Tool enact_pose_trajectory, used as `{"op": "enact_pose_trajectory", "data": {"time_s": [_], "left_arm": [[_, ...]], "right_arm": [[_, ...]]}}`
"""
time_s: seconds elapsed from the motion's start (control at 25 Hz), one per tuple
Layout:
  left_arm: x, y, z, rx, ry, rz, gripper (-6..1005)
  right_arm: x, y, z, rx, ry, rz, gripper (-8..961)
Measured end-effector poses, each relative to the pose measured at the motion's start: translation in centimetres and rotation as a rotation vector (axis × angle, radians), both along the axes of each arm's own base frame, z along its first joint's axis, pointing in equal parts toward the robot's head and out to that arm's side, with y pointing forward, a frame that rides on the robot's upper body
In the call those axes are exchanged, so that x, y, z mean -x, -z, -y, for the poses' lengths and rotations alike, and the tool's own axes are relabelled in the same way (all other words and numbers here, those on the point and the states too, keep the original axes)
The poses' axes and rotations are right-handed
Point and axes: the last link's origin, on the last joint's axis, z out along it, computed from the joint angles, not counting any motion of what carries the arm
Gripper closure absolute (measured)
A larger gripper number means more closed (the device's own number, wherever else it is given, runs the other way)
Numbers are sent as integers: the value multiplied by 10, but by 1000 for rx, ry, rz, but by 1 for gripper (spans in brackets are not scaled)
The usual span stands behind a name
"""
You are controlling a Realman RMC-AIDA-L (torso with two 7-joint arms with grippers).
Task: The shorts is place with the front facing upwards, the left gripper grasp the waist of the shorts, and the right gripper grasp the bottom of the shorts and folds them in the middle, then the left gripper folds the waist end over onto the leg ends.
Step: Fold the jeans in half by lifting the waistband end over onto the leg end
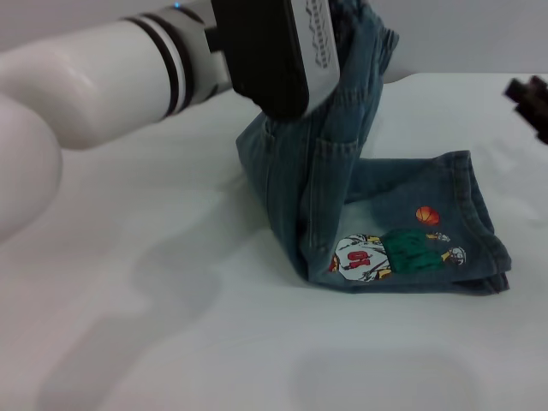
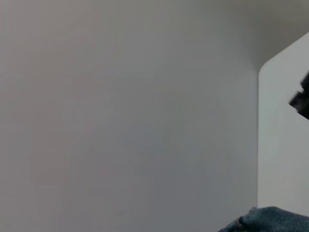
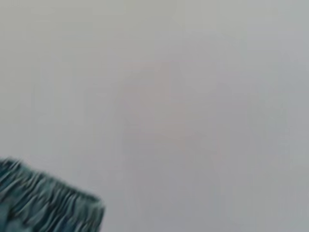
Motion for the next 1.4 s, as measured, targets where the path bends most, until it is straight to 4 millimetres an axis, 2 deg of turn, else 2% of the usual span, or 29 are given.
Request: {"op": "enact_pose_trajectory", "data": {"time_s": [0.12,0.16,0.2,0.36,0.52,0.72,1.08,1.4], "left_arm": [[4,6,3,5,-3,8,874],[6,9,4,8,-4,10,874],[7,12,6,11,-3,13,873],[9,23,14,23,7,29,873],[8,34,21,44,17,53,872],[7,48,29,73,23,73,872],[5,57,33,90,26,96,870],[3,72,31,136,-2,156,869]], "right_arm": [[-12,-15,4,-66,41,-12,572],[-22,-30,8,-133,78,-28,572],[-22,-30,8,-133,78,-28,572],[-39,-54,17,-247,133,-39,571],[-47,-67,25,-302,151,-40,572],[-48,-70,27,-315,153,-38,571],[-49,-71,28,-324,151,-19,572],[-60,-86,36,-360,182,3,572]]}}
